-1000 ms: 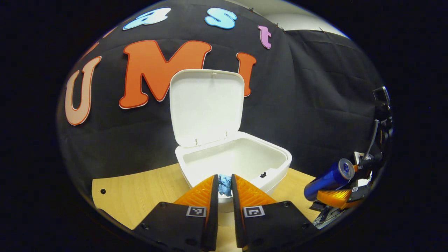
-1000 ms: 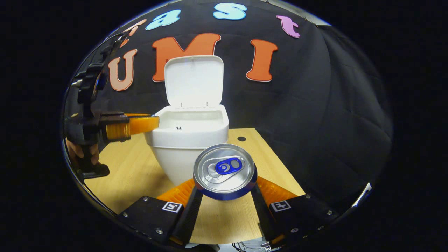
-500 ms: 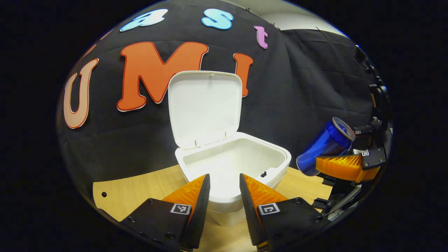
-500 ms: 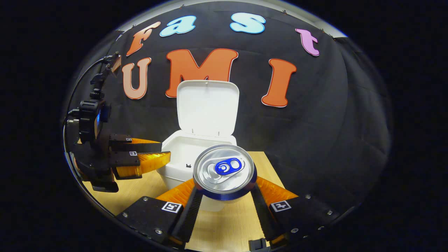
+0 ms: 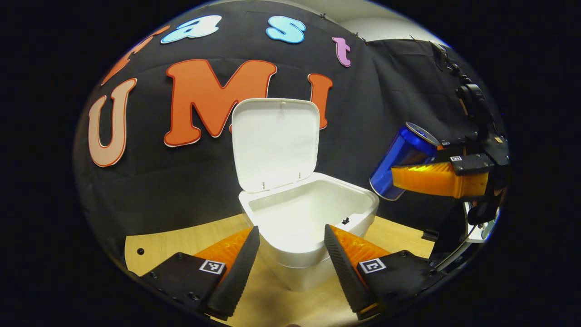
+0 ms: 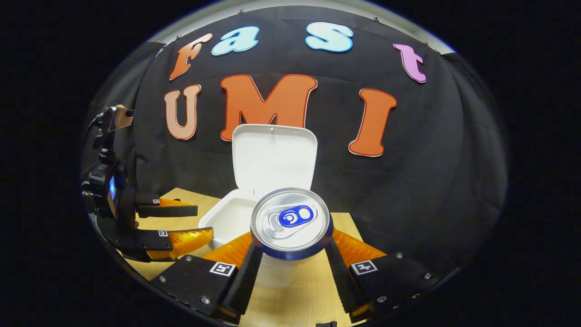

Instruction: Press the lid of the desktop garbage bin to open it, pick up the crumpled paper on the desktop and throw it into the bin, then pick up the pop can on the desktop and drop it into the bin, and finally close the garbage bin lid.

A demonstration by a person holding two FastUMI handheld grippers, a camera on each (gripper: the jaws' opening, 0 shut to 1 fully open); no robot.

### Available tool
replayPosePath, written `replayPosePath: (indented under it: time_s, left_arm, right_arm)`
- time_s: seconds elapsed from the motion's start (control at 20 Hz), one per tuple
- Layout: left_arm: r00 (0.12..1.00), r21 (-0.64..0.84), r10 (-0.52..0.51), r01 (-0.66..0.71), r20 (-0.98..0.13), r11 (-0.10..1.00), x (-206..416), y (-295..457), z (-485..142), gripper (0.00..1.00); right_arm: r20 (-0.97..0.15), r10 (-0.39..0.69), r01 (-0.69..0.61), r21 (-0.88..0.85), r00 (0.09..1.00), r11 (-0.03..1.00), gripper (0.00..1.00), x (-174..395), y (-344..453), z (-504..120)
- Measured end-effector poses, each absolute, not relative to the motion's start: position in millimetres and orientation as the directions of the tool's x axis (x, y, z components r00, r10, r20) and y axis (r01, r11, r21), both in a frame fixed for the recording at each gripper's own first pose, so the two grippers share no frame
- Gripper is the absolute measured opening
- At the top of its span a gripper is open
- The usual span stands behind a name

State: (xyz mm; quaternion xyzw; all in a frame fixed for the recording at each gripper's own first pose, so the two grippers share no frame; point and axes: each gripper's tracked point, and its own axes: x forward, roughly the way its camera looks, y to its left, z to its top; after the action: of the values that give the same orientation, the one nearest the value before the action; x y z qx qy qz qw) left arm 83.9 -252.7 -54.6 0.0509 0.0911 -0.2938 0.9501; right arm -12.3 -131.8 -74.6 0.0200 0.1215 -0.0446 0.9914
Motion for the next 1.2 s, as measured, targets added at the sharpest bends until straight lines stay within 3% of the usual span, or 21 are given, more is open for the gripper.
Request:
replayPosePath:
  time_s: [0.55,1.2]
  left_arm:
    - [0.925,0.084,-0.334,0.353,-0.184,0.932,86.3,-178.4,-51.0,0.93]
    - [0.972,0.062,-0.113,0.128,-0.206,0.990,49.8,-124.8,-65.8,0.92]
  right_arm:
    - [-0.240,0.023,-0.022,0.008,0.971,1.000,0.77,31.0,-120.2,-80.7]
    - [-0.294,0.115,-0.117,0.008,0.949,0.993,0.77,46.2,-118.6,-115.8]
